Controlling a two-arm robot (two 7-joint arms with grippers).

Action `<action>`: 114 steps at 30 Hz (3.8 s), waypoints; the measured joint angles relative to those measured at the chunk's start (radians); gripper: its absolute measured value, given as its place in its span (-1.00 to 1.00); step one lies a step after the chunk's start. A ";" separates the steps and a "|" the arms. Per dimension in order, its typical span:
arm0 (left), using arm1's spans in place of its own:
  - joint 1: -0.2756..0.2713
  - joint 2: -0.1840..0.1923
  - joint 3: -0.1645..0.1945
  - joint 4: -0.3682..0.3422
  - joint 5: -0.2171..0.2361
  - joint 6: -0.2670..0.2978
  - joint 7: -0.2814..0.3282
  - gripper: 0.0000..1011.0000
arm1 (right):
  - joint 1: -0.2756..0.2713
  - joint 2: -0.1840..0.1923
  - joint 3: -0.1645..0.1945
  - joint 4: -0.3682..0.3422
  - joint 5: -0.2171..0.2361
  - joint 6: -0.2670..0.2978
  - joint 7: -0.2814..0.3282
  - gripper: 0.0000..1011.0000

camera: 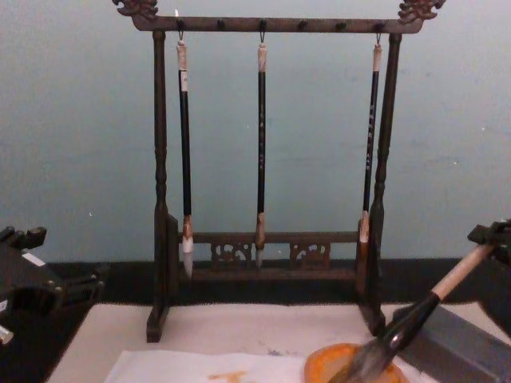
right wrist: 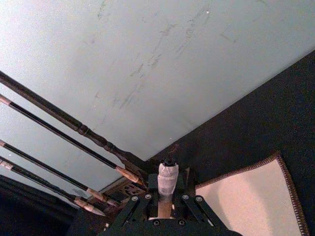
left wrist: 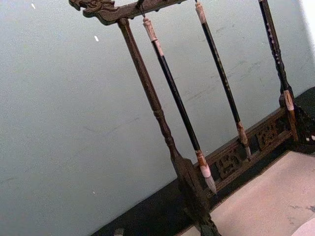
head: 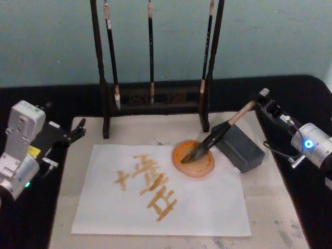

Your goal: Pick up the brush from the inkstone, write on the paper, then place the brush back to its original position.

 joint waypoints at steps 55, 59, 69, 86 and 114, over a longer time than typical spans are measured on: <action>0.000 0.000 0.000 0.000 0.000 0.000 0.000 1.00 | -0.039 0.148 -0.294 -0.503 -0.468 -0.278 0.035 -0.66; 0.000 0.000 0.000 0.000 0.000 0.000 0.000 1.00 | -0.027 0.127 -0.320 -0.503 -0.513 -0.281 0.045 -0.66; 0.000 0.000 0.000 0.000 0.000 0.000 0.000 1.00 | -0.005 0.077 -0.368 -0.470 -0.620 -0.300 0.046 -0.66; 0.000 0.000 0.000 0.000 0.000 0.000 0.000 1.00 | 0.014 0.007 -0.371 -0.379 -0.656 -0.292 0.086 -0.66; 0.000 0.000 0.000 0.000 0.000 0.000 0.000 1.00 | -0.011 -0.024 -0.286 -0.352 -0.722 -0.292 0.072 -0.66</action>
